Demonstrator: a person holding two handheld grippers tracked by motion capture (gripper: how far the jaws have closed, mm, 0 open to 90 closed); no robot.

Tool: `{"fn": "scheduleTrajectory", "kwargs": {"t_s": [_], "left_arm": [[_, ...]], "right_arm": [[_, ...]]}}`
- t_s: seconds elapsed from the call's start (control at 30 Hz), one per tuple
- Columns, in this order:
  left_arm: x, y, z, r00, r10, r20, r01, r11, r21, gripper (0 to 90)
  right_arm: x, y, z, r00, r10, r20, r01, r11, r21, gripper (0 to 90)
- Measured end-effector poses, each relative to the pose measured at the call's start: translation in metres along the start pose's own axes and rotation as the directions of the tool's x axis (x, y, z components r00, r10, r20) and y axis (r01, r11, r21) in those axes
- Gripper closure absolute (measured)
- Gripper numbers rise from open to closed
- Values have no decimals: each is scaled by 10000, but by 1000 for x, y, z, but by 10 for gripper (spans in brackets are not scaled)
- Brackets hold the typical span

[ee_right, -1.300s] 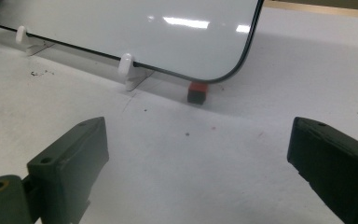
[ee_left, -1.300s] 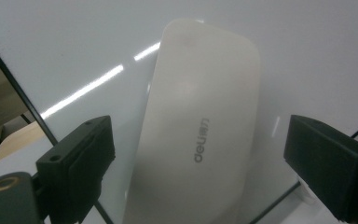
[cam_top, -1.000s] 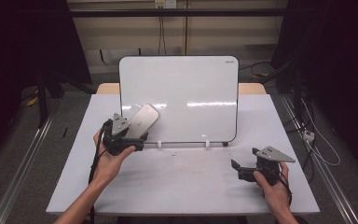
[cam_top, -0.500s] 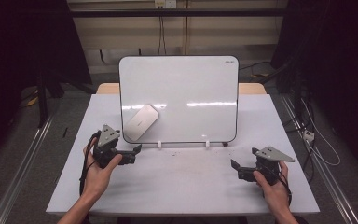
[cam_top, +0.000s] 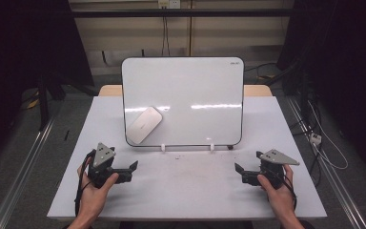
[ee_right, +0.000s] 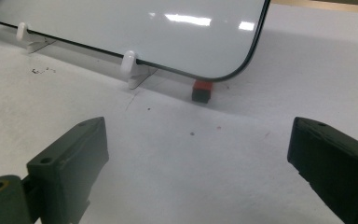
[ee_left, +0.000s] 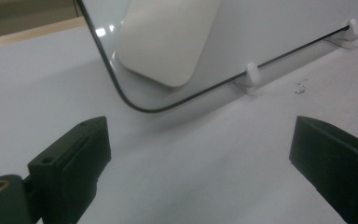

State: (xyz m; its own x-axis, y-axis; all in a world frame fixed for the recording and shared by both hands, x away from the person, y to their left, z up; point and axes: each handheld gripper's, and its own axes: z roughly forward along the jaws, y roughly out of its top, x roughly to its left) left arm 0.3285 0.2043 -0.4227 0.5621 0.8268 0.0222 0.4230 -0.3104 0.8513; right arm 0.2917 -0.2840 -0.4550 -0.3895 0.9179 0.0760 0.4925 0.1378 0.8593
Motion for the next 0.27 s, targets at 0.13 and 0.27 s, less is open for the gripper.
{"fn": "scheduleTrajectory", "kwargs": {"t_s": [0.13, 0.27], "left_arm": [[4, -12, -4, 9991, -349, -246, 344, 9992, -179, 50], [8, -13, -5, 9979, -477, -429, 463, 9984, -328, 50]], "right_arm": [[-1, 0, -2, 10000, -17, 60, 18, 10000, -52, 53], [-1, 0, -2, 10000, 25, 83, -25, 10000, -36, 53]]}}
